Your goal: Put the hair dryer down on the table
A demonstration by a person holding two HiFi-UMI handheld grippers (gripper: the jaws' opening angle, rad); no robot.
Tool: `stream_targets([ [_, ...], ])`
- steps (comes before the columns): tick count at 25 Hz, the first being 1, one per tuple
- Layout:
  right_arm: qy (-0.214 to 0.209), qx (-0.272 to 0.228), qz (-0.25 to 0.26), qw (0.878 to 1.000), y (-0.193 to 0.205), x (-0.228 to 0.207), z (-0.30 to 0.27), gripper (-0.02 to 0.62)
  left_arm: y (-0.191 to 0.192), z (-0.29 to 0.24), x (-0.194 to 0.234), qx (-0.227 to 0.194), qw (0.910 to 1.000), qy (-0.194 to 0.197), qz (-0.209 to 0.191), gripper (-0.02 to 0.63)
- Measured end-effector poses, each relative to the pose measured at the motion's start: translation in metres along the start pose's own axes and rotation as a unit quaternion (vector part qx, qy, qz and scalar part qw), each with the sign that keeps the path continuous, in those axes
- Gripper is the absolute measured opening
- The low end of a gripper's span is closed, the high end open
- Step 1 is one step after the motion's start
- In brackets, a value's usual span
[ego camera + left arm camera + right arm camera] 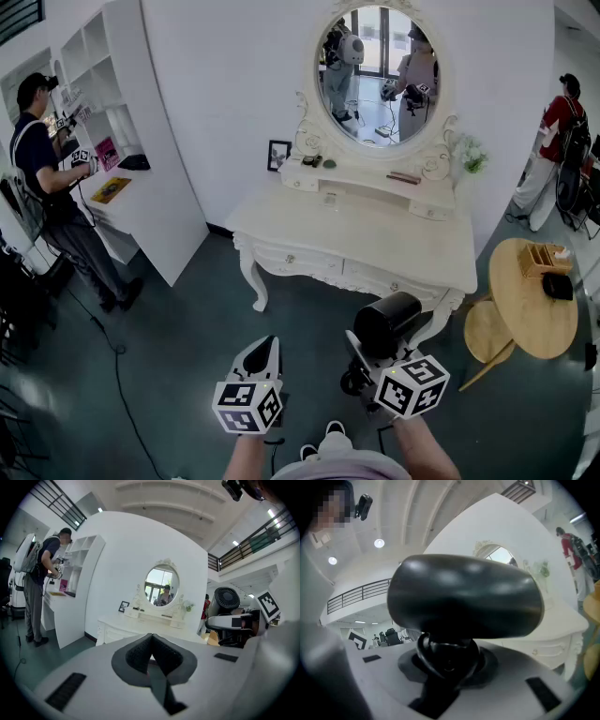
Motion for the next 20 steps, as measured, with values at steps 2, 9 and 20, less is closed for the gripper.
stream_targets([
  [2, 0.003, 0.001, 0.001, 1.000, -0.002, -0.009, -0.006, 0.121, -0.001, -0.012, 0.000, 0.000, 1.0000, 0.003, 0.000, 0.000],
  [9, 0.013, 0.006, -0.004, 1.000, -0.007, -0.033, -0.017, 0.123, 0.000, -0.042, -0.001, 0.006, 0.9999, 0.010, 0.001, 0.000],
  [20, 0.013, 0.005, -0.017, 1.000, -0.026, -0.072, -0.028, 0.123, -0.006, -0.089, -0.017, 0.009, 0.9996, 0.025, -0.006, 0.000],
])
Point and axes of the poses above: the fingertips, and each gripper's own axes: z backward along the fingers, x to its left, y out of its underside, the point moved 7 cm from there along z, backward along the fingers, and after that the axes turned 12 degrees about y, right-handed, at the moved point
